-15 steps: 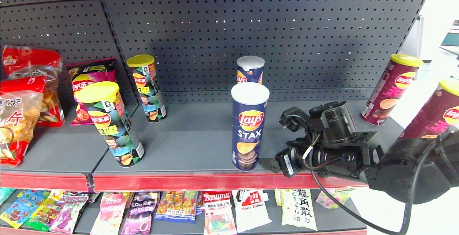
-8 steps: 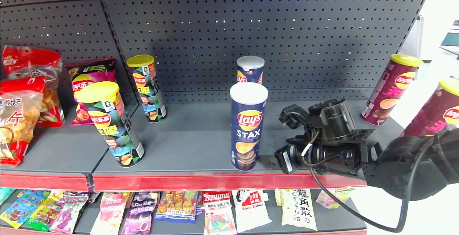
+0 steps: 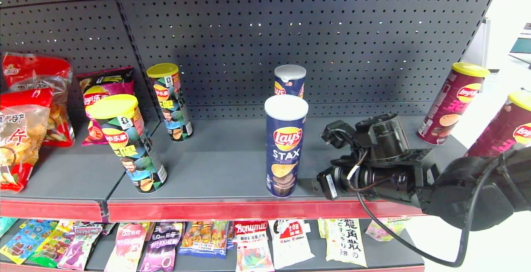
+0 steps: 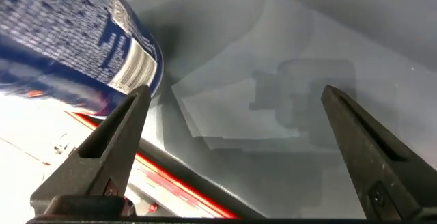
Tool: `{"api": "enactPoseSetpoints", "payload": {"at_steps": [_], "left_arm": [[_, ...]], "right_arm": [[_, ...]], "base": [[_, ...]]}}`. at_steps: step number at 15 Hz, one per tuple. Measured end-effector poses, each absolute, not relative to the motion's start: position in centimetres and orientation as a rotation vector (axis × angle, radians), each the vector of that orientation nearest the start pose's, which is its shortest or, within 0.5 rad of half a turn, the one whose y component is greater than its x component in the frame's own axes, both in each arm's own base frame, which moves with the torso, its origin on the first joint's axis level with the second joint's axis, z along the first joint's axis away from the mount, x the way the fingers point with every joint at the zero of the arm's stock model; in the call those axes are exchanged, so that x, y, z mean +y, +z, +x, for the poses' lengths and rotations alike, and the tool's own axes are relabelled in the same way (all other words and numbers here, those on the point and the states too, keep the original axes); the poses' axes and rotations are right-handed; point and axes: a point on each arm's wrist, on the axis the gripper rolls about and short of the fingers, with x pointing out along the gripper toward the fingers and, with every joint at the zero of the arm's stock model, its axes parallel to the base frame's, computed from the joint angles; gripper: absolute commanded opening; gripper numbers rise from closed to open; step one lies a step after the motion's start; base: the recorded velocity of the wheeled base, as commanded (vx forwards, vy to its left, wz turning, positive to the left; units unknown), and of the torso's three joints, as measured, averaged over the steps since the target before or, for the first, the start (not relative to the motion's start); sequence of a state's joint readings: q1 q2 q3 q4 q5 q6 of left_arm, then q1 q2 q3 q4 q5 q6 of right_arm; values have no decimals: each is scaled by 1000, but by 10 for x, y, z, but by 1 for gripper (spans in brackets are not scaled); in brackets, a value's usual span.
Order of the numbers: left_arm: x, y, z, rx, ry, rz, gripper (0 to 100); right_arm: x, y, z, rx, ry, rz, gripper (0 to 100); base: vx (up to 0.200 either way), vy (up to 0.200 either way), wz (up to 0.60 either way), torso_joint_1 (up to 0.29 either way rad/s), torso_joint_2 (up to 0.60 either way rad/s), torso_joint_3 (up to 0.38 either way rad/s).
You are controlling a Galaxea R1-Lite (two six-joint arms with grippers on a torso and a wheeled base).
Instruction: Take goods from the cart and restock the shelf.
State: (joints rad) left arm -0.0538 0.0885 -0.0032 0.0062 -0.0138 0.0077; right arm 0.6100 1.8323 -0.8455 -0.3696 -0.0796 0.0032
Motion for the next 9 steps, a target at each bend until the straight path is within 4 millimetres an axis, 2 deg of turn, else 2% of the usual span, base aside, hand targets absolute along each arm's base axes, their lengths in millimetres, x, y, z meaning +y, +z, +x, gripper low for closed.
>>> {"api": "enactPoseSetpoints", "payload": {"at_steps": [4,6,9], "left_arm": [[1,77,-16,92,-67,9,100],[1,78,-16,91,-68,9,100],[1,78,-16,91,-68,9,100]], "right_arm": [[163,134,242,586,513,-205,100],[148,144,219,564,540,-198,100],[112,157,171,502,585,-174,100]], "base": [[0,0,0,0,0,0],[0,0,0,0,0,0],[0,0,0,0,0,0]]}}
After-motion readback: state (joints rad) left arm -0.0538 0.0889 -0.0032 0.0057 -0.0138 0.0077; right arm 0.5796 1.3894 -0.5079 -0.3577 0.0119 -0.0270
